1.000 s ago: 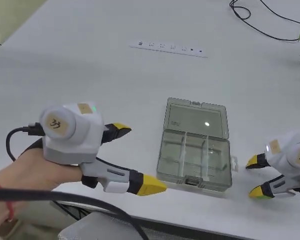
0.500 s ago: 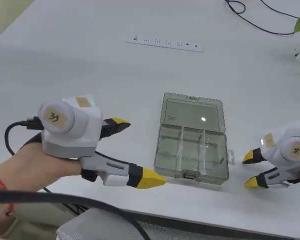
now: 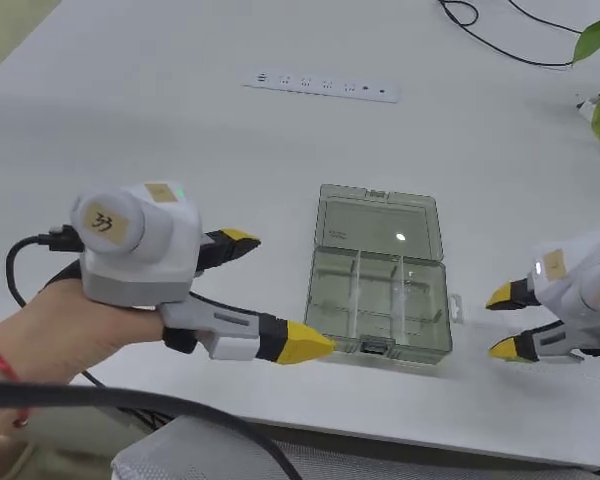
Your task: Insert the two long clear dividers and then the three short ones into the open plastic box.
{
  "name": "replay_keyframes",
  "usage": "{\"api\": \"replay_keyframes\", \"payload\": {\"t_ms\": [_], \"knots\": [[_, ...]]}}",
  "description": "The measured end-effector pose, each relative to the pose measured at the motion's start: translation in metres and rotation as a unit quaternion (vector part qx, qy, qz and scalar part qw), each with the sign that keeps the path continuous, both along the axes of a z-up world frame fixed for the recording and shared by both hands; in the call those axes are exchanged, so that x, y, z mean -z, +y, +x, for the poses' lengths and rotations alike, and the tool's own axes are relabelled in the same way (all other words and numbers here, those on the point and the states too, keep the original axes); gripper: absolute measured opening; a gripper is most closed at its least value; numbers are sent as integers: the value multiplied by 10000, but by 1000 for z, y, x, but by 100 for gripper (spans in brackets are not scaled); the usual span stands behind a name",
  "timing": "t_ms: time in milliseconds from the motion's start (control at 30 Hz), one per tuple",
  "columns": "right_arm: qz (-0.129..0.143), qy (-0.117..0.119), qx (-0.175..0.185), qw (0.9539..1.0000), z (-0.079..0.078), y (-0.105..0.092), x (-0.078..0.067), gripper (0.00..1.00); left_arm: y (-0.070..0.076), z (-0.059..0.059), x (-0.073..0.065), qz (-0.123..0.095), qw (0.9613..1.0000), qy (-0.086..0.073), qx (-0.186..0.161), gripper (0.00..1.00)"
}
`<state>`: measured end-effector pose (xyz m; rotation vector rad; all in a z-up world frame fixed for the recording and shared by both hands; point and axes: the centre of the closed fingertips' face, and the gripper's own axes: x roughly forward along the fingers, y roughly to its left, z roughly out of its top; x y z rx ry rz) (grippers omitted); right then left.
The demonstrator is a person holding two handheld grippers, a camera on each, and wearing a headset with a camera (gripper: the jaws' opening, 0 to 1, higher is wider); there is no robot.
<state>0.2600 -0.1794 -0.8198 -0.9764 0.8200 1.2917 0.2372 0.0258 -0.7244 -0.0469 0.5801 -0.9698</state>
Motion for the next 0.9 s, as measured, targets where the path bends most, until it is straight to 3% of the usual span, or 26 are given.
{"api": "replay_keyframes", "payload": {"t_ms": [133, 267, 333, 433, 500, 533, 567, 667, 767, 900], "knots": [[185, -256, 15, 9995, 1, 10, -25, 33, -8, 2, -10, -174, 9998, 26, -47, 97], [320, -455, 24, 9984, 6, 20, -42, 33, -19, 5, -19, -452, 9986, 217, -140, 92], [378, -547, 6, 9978, 8, 22, -47, 33, -25, 6, -23, -607, 9972, 395, -199, 89], [480, -650, -13, 9967, 7, 31, -60, 33, -36, 8, -32, -883, 9947, 461, -236, 85], [545, -703, -56, 9960, 3, 40, -71, 33, -42, 6, -35, -1012, 9925, 636, -254, 81], [570, -739, -83, 9956, 2, 43, -74, 33, -47, 4, -36, -1095, 9901, 842, -252, 79], [588, -779, -107, 9952, 2, 46, -78, 33, -49, 4, -37, -1151, 9888, 910, -260, 77], [662, -851, -171, 9940, -3, 59, -91, 33, -57, 7, -44, -1289, 9872, 893, -279, 72], [722, -891, -252, 9931, -10, 71, -102, 33, -66, 6, -47, -1493, 9807, 1216, -328, 65], [752, -1010, -389, 9913, -15, 84, -116, 33, -78, 2, -47, -1680, 9738, 1509, -276, 52]]}}
